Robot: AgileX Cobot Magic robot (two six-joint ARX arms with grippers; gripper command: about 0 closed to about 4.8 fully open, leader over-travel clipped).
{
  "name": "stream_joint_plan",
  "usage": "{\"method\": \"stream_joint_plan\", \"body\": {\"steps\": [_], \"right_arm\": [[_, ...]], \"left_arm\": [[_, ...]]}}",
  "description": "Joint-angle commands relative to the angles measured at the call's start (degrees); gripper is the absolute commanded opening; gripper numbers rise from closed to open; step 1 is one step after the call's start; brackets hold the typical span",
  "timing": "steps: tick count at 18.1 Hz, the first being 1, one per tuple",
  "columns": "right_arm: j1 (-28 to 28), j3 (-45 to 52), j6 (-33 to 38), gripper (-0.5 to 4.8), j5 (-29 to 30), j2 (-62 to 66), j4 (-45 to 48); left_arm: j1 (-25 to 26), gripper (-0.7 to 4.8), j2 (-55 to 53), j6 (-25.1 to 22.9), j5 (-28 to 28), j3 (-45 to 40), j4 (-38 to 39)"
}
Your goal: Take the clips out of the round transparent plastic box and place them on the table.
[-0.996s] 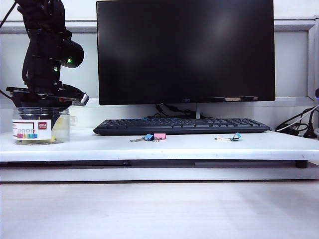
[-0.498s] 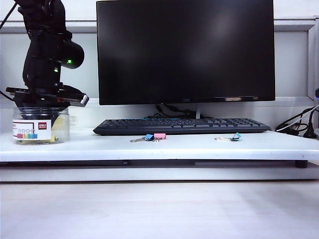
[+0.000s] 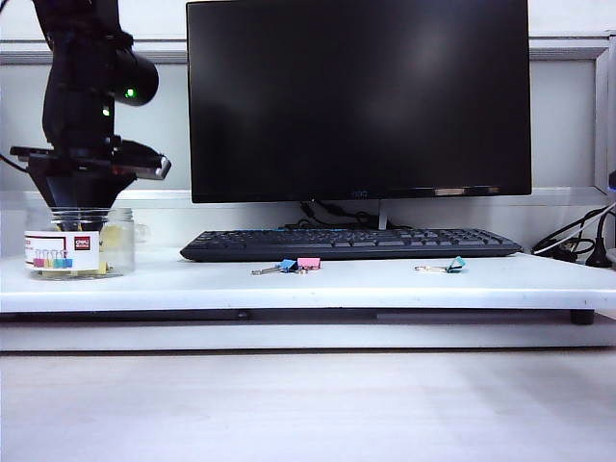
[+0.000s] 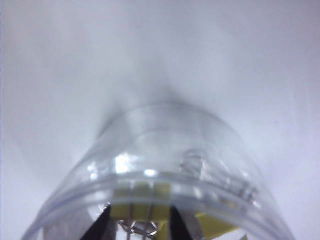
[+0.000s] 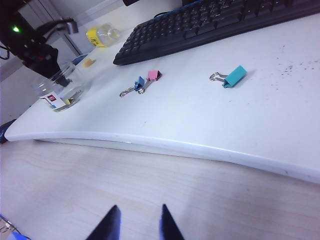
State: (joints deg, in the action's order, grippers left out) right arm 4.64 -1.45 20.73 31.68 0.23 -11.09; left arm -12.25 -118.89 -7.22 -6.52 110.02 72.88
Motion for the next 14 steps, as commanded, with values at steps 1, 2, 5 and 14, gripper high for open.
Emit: {"method": "stream_joint_plan", "body": {"steps": [1,2,5,14], "right_arm": [[0.02,-0.09,-0.09,1.08,0.61,-0.11,-0.66],[0.02,-0.09,-0.09,1.08,0.61,-0.11,-0.66],[0.02,-0.09,-0.11,1.08,0.59,-0.11,-0.66],[0.02,-0.09,-0.11,1.07,0.61,-0.11,-0.63]], "left_arm": [[-0.07,0.92,0.87,0.26,0.22,0.13,0.17],[-0.07,0.92,1.4,0.31,0.31,0.2,0.17],[-0.09,0.92,5.05,0.48,1.4,0.35,-0.15],[-2.38,0.92,12.66,3.15,13.2,0.37,-3.87]]}}
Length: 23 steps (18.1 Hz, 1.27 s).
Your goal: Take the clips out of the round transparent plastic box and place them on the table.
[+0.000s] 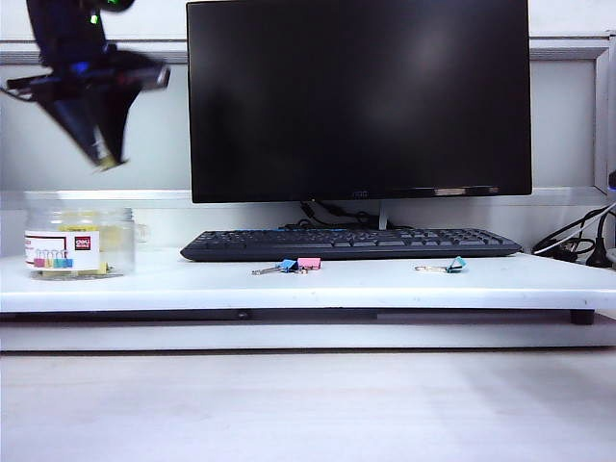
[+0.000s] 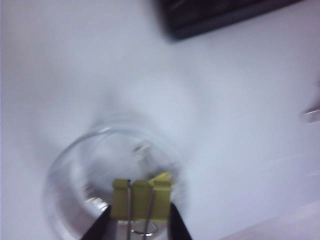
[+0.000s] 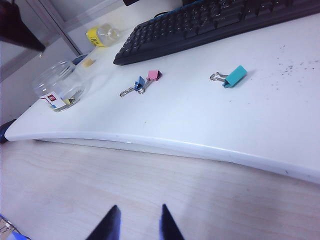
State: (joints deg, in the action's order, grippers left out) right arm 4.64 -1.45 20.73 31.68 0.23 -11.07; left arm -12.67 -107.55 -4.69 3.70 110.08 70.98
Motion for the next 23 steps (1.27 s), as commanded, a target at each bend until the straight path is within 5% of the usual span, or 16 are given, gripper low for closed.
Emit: {"method": "stream_joint_plan", "body": {"steps": [1,9,23], "right_arm": [[0.02,-0.09,-0.09,1.07,0.61,-0.11,-0.68],[0.02,-0.09,0.09,1.07,1.51,-0.11,-0.68],[0.0,-0.09,0.09,1.07,1.49,-0.11,-0.66]], "left_arm": [[-4.07,0.93,1.57,0.59,2.97,0.31,-2.78],[-14.75,0.92,-0.11,1.33,-0.02,0.26,-10.38],[-15.04,0.92,-10.1,3.23,0.61,-5.42,-17.46]]}}
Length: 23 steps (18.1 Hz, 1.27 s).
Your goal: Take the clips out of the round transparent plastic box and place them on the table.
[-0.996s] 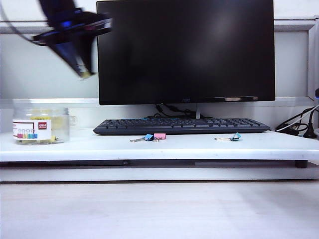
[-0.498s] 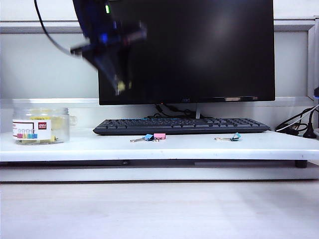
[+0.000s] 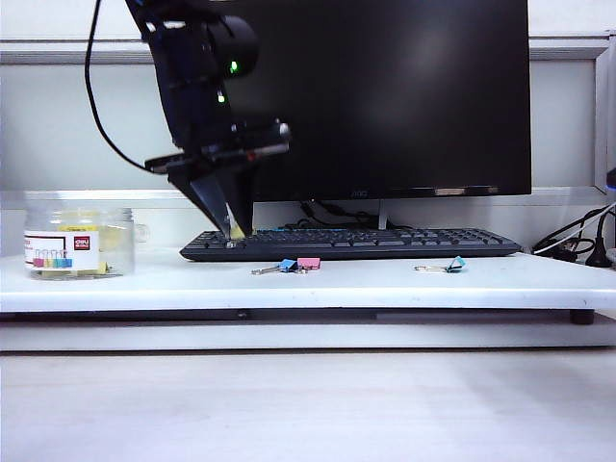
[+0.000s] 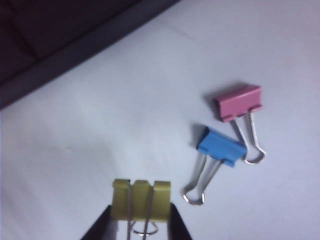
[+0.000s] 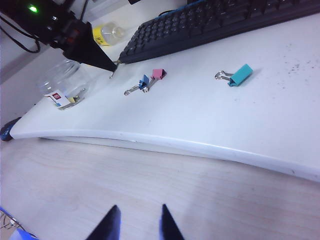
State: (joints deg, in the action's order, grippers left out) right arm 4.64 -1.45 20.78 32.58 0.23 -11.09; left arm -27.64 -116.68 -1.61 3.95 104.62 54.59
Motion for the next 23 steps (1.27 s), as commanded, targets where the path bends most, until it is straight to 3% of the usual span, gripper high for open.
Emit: {"method": "stream_joint_plan", "body": {"steps": [1,6,8,11,12,13,15,17,20,23], "right_arm": [[0.0,-0.09,0.02,1.07,0.57,-0.11,-0.66],[0.0,-0.09,0.04,1.07,0.59,-0.11,-0.63],[0.0,-0.09,0.04,1.08,0.59,-0.11,-0.63],[0.0,-0.09,0.04,1.07,0.59,-0.11,-0.66],[0.0,-0.09,0.04,1.07,0.59,-0.11,-0.66],[0.0,-0.09,0.04,1.08,0.59,-0.11,-0.63],[0.0,-0.09,0.04,1.08,0.59,-0.11,-0.63],[0.0,-0.09,0.04,1.07,0.61,-0.11,-0.66],[0.0,-0.09,0.04,1.08,0.59,-0.11,-0.66],[0.02,-0.09,0.04,1.07,0.61,-0.11,-0.66]], "left_arm": [[-0.07,0.92,-1.57,0.13,0.37,0.04,-1.25],[-0.07,0.98,-3.69,0.17,0.33,0.04,-1.4],[-0.07,1.5,-3.65,0.17,0.35,0.04,-1.53],[-0.07,1.67,-3.67,0.17,0.35,0.04,-0.98],[-0.07,2.28,-3.67,0.22,0.37,0.04,-1.01],[-0.07,2.52,-3.65,0.48,0.35,0.04,-0.96],[-0.07,2.53,-3.5,1.14,0.15,0.07,-0.46],[-0.07,3.12,-1.9,1.2,-0.24,0.11,-0.39],[-0.07,3.12,1.42,0.98,-0.83,0.11,-1.46],[-0.04,3.1,5.99,-1.07,-5.05,0.11,-0.26]]}}
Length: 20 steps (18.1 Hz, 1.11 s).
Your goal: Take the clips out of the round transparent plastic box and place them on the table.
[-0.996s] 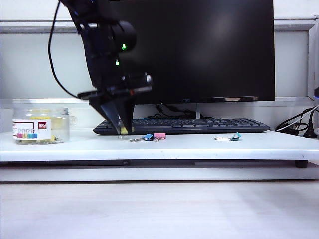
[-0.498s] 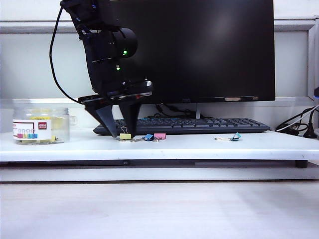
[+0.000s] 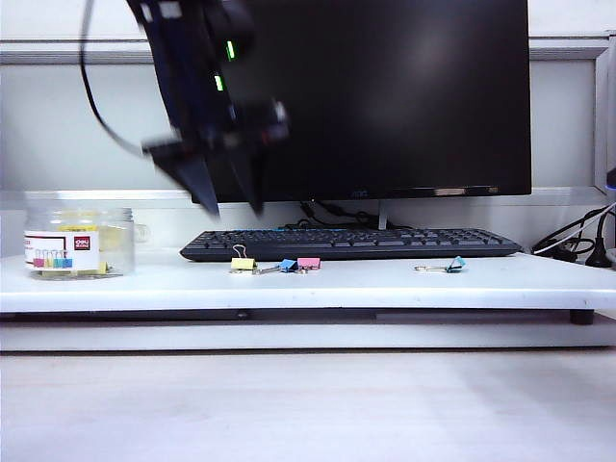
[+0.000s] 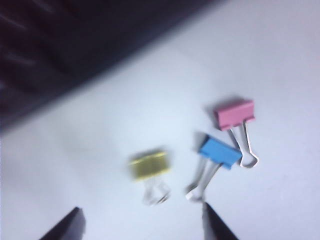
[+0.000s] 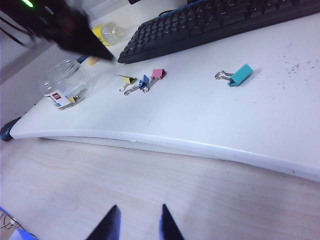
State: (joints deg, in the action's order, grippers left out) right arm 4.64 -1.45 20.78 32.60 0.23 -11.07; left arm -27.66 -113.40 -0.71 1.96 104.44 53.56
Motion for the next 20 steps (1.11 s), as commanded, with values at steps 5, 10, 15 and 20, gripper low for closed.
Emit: {"method": "stream_joint_plan", "body": {"steps": [5,10,15,20], "right_arm": [[0.0,-0.09,0.02,1.07,0.57,-0.11,-0.68],[0.02,-0.09,0.04,1.08,0.59,-0.11,-0.66],[0.02,-0.09,0.04,1.07,0.59,-0.11,-0.68],[0.02,-0.09,0.04,1.08,0.96,-0.11,-0.66]], "left_arm": [[0.07,3.01,11.47,-5.49,-11.02,0.28,10.29],[1.14,2.14,13.09,-5.86,-16.0,0.22,18.25],[1.18,2.14,13.22,-5.03,-14.75,0.22,19.54],[3.52,2.14,13.2,-5.25,-14.8,0.2,19.8]]}}
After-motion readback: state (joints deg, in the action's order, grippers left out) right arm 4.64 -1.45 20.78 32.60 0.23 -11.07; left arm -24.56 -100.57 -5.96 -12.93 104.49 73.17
